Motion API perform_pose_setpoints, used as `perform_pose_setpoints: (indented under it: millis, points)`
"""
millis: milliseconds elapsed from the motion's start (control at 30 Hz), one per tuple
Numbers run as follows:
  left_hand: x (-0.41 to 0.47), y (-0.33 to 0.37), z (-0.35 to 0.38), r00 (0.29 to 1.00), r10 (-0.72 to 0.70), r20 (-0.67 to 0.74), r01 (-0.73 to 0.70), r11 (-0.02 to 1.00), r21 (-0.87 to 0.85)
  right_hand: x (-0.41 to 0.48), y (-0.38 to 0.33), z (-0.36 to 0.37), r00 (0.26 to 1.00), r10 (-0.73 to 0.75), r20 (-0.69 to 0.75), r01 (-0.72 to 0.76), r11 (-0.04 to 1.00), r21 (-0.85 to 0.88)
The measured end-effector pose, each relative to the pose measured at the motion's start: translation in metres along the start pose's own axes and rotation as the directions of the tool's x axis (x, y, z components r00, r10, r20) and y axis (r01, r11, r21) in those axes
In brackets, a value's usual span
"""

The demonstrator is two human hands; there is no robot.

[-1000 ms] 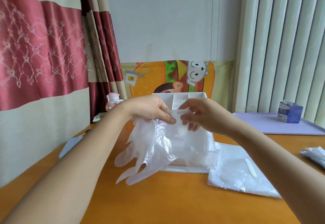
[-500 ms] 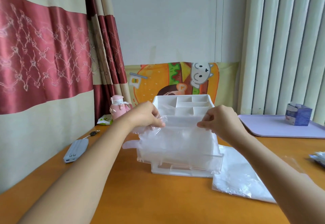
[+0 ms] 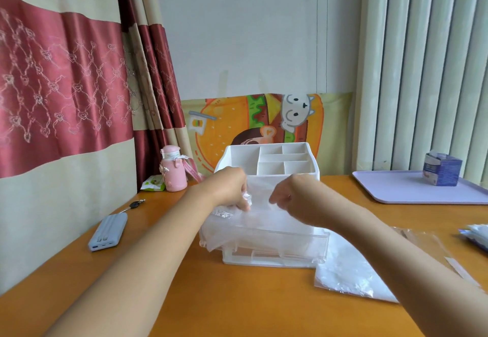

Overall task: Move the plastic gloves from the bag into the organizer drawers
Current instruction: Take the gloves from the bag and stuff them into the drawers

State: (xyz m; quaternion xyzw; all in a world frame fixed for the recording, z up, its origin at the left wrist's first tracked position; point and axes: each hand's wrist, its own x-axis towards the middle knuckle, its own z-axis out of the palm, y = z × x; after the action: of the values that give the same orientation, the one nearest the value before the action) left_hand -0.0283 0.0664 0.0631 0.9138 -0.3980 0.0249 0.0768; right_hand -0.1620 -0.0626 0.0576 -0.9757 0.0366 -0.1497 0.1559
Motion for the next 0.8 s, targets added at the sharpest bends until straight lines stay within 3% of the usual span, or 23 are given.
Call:
perform_pose_setpoints:
  millis: [100,233,333,433,533,600,667,800]
  points:
    - [-0.002,0.001,0.001,1.0,0.003,0.004,-0.003,1.0,0.006,0.01,-0.003,0.01,0.974,0.056,0.219,-0.018,0.985,-0.17]
    - [-0.01,0.0,-0.001,0.997,-0.037,-0.069,0.043,0.995,0.095,0.016,-0.004,0.014,0.906,0.073,0.417,0.072,0.944,-0.321]
    - [-0.019,0.0,-0.011,0.974,-0.099,-0.206,0.15,0.957,0.25,0.021,-0.002,0.019,0.879,0.115,0.463,0.062,0.935,-0.349]
    - [-0.029,0.003,-0.02,0.917,-0.059,-0.394,0.183,0.941,0.286,0.026,-0.001,0.024,0.861,0.143,0.488,0.078,0.912,-0.404]
    - [-0.044,0.018,-0.023,0.867,0.021,-0.497,0.036,0.994,0.107,0.027,-0.002,0.022,0.855,0.153,0.496,0.092,0.896,-0.434]
    - [-0.051,0.03,-0.021,0.927,0.045,-0.372,-0.066,0.997,-0.045,0.028,-0.003,0.018,0.851,0.154,0.502,0.1,0.891,-0.443]
    - [-0.052,0.034,-0.015,0.987,0.074,-0.146,-0.091,0.99,-0.111,0.029,-0.003,0.013,0.848,0.154,0.507,0.109,0.885,-0.452]
    - [-0.036,0.028,-0.001,0.992,0.116,0.057,-0.108,0.985,-0.135,0.025,-0.004,0.006,0.86,0.136,0.492,0.095,0.905,-0.415]
